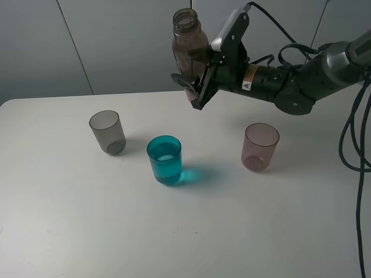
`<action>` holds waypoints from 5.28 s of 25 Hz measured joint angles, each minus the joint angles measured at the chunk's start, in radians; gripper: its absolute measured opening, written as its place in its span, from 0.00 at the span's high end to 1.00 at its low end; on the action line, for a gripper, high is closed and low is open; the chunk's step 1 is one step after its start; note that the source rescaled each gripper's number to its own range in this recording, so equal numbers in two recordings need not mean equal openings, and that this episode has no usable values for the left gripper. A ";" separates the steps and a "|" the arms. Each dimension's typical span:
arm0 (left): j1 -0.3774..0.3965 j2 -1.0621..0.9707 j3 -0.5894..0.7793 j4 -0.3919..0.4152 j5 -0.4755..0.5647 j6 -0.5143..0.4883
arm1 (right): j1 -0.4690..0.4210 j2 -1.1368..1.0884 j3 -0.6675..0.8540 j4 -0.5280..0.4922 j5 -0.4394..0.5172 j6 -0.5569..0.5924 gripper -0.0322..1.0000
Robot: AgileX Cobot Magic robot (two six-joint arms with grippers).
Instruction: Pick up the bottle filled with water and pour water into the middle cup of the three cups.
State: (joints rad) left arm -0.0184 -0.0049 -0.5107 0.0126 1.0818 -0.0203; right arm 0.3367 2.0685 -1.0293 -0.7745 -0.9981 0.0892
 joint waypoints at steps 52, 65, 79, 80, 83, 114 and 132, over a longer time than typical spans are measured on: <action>0.000 0.000 0.000 0.000 0.000 0.000 | -0.176 0.309 -0.170 0.104 -0.009 0.208 0.94; 0.000 0.000 0.000 0.000 0.000 0.000 | -0.176 0.309 -0.172 0.104 -0.012 0.210 0.33; 0.000 0.000 0.000 0.000 0.000 -0.002 | -0.245 0.139 -0.013 0.068 0.112 0.212 0.33; 0.000 0.000 0.000 0.000 0.000 -0.002 | -0.257 0.121 -0.001 0.054 0.136 0.212 0.33; 0.000 0.000 0.000 0.000 0.000 -0.002 | -0.288 0.065 0.041 0.030 0.225 0.233 0.33; 0.000 0.000 0.000 0.000 0.000 -0.002 | -0.116 -1.223 0.183 0.542 1.353 -0.009 0.37; 0.000 0.000 0.000 0.000 0.000 0.000 | -0.107 -1.757 0.326 0.829 2.134 -0.193 0.37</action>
State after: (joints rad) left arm -0.0184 -0.0049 -0.5107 0.0126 1.0818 -0.0205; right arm 0.2292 0.3115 -0.7034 0.0543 1.1361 -0.1039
